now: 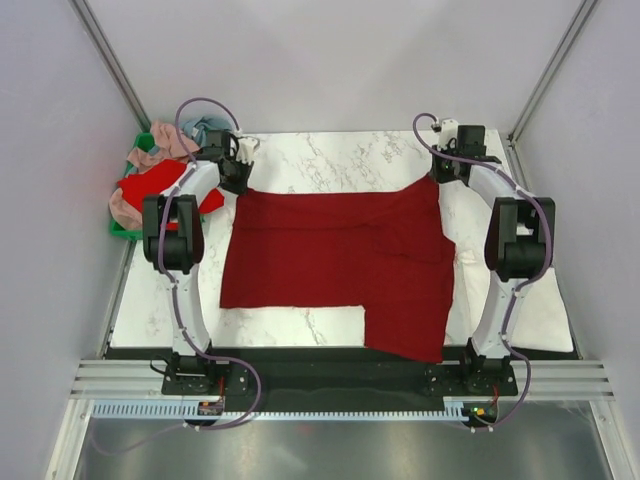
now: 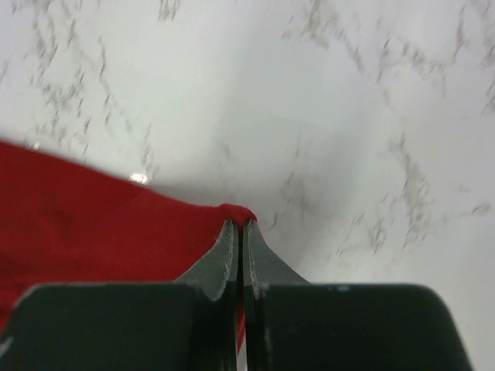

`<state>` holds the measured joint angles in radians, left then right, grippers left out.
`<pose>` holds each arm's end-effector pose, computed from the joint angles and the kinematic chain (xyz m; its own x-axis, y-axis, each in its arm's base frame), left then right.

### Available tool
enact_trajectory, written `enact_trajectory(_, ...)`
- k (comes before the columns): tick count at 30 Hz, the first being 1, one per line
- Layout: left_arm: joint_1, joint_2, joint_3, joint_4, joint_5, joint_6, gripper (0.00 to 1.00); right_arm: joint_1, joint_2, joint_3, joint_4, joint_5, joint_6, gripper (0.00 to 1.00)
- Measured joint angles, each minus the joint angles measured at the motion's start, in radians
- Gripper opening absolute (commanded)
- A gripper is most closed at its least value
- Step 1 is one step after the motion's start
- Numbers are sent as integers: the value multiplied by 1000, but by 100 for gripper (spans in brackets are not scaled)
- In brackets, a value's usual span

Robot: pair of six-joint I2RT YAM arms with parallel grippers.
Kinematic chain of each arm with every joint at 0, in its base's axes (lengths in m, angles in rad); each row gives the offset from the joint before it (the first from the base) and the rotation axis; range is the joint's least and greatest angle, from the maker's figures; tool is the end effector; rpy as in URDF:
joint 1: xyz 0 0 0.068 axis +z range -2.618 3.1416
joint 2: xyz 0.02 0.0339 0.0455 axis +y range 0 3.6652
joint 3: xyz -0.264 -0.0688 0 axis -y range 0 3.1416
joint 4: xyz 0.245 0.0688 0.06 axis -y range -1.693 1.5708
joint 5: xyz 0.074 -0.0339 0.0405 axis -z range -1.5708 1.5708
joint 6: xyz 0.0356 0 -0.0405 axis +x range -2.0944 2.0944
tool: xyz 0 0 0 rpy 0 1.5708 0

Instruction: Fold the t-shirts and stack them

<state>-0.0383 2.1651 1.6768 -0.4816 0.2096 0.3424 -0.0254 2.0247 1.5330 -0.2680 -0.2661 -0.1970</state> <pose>0.4732 -0.0255 0.1805 -0.7243 0.3564 -0.5902 0.4227 0.9058 0.0282 0.4587 -0.0023 0.2134 -0.6427 -0.1726 -0.7465 -0.2976 0.9540 0.0357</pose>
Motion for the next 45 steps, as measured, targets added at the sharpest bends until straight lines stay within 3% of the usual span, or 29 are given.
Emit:
enact_trajectory(7,1,116,226,-3,-36,-10,2,8,169,203,60,64,-14,0)
enact_trajectory(8,1,130,249,0,-43,-13,2,10,187,220,74,72,-14,4)
enact_trajectory(10,2,156,289,1,-55,-20,3,21,224,252,89,95,-13,20)
enact_trajectory(11,2,165,301,3,-61,-22,3,26,244,267,98,112,-15,37)
enact_trajectory(14,0,185,314,11,-94,-29,18,48,285,299,105,174,-22,53)
enact_trajectory(20,-3,182,344,14,-157,-40,35,37,252,302,109,213,-1,54)
enact_trajectory(22,-3,169,346,21,-169,-42,36,9,209,279,102,214,9,52)
enact_trajectory(28,-3,87,287,7,-143,-50,28,-61,71,173,7,183,-15,44)
enact_trajectory(36,-32,81,208,-44,-122,-37,25,-37,105,141,-182,106,-83,40)
enact_trajectory(45,-69,82,191,-70,-132,-27,25,-36,113,118,-272,97,-135,38)
